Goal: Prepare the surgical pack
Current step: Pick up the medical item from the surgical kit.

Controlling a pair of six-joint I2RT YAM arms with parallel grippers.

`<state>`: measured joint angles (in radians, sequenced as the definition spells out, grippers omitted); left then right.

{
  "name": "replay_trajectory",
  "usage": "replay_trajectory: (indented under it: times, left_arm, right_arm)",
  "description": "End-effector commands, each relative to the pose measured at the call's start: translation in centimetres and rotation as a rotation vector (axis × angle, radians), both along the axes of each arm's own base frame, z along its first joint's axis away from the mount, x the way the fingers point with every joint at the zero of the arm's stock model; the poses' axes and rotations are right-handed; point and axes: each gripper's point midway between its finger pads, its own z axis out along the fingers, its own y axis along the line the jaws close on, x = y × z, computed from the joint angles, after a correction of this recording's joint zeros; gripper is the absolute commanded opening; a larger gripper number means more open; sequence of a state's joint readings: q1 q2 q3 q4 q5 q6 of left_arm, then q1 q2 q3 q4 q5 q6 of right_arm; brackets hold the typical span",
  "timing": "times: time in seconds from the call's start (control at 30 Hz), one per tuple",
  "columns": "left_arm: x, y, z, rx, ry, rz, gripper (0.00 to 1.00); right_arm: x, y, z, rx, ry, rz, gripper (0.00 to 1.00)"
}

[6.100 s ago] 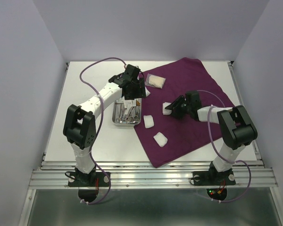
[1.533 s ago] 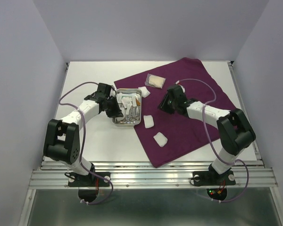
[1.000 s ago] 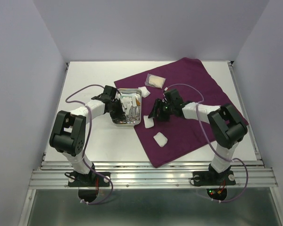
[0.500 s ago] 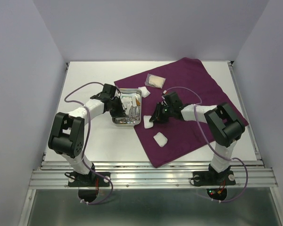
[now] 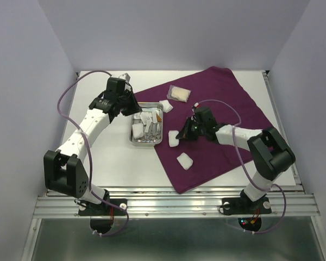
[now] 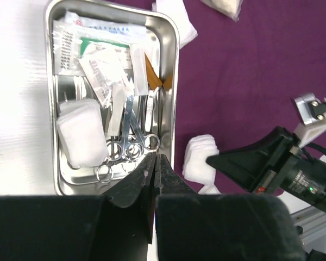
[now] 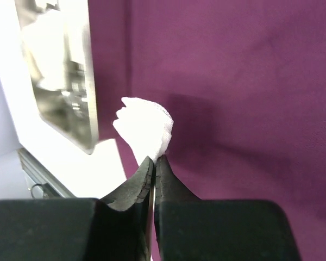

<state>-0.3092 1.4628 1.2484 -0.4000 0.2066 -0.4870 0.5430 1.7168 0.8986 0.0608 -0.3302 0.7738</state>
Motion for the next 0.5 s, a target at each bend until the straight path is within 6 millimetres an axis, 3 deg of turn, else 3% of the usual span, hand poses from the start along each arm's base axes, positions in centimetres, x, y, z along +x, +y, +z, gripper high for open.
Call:
replay_trajectory:
  times: [0.0,0.13,0.23,0.37,0.4,0.43,0.47]
  left_arm:
    - [0.4,2.3,2.8,0.052,-0.049,0.049,0.12]
    - [0.7,4.2,3.4,0.077,-0.048,0.103,0.12]
    - [0.9,5.4,4.1,0.091,-0.057,0.142,0.12]
    - [0.8,6.5,5.5,0.047,-0.056,0.162,0.12]
    - [0.7,6.7,6.3,0.040,-0.074,0.167,0.12]
    - [0.8,7.3,6.7,0.041,-0.085,0.186,0.12]
    - [0.7,7.4,7.1,0.039,-0.094,0.188,0.12]
  right_arm:
    - [1.1,0.6,4.3,0.053,-0.142,-0.019,0.01]
    - [1.6,1.0,6.7,0.054,-0.199,-0.012,0.01]
    - [2.2,2.9,8.8,0.080,-0.236,0.029,0.01]
    - [3.1,7.1,10.9,0.127,-0.276,0.098,0.01]
    - [3.2,8.2,10.0,0.127,-0.259,0.122,0.01]
    - [3.3,10.2,11.8,0.158,-0.291,0.156,0.01]
    - [3.5,11.1,12.3,0.168,-0.302,0.168,0.01]
